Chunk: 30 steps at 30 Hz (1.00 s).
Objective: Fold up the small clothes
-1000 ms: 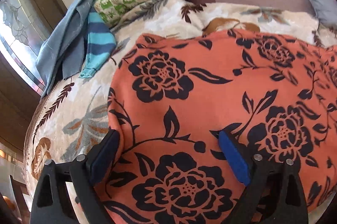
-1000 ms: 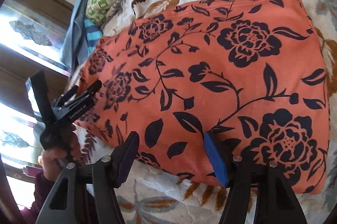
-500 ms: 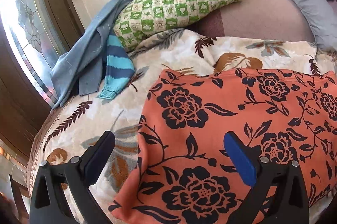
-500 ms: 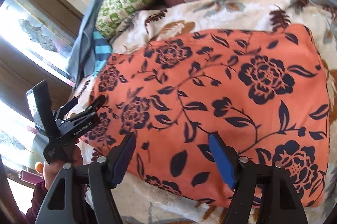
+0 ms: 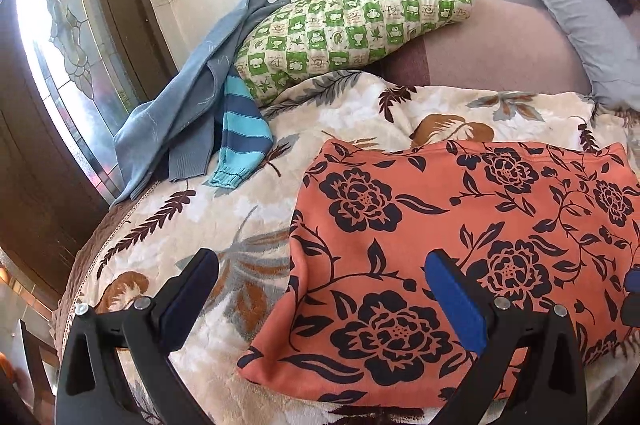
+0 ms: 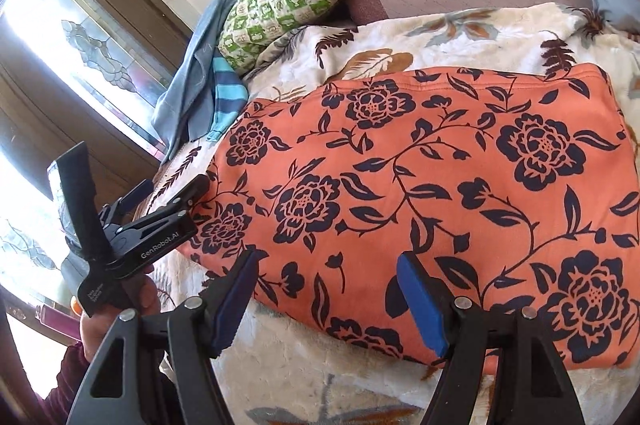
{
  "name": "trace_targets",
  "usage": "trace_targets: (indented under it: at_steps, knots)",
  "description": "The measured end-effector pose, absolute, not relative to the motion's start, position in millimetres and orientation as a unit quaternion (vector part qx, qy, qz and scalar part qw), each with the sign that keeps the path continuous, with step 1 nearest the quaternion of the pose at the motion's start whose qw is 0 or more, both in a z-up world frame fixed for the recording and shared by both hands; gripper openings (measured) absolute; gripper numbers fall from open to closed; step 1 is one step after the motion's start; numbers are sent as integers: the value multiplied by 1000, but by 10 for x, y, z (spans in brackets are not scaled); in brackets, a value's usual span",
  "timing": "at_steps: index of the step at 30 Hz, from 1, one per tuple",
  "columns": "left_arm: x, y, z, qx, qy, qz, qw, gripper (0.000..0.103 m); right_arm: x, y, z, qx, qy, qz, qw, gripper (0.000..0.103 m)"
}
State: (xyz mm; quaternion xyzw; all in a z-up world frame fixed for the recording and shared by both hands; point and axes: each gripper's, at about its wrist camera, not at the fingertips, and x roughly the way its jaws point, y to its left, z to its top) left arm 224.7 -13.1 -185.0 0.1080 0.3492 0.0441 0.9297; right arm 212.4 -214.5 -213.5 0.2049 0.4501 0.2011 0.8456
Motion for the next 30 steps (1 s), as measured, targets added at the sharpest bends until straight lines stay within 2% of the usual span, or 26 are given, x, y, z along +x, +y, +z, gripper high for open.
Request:
trace_targets:
  at_steps: [7, 9, 18, 26, 30]
  knots:
    - [2129, -26, -1897, 93, 363, 44, 926, 103, 2041, -2196, -2302, 222, 440, 201, 846, 75]
    - [2087, 119, -1898, 67, 375, 49, 923, 103, 2081, -2195, -2388, 222, 459, 188, 839, 75]
    - [1878, 958, -2101, -194, 454, 90, 865, 103, 2153, -2189, -2381, 228, 458, 192, 838, 75]
    - [1955, 632, -2413, -215, 512, 36, 831, 102, 2192, -2212, -2377, 224, 462, 190, 837, 75]
    - [2074, 566, -2454, -212, 490, 29, 845, 102, 2160, -2327, -2397, 226, 463, 180, 838, 75]
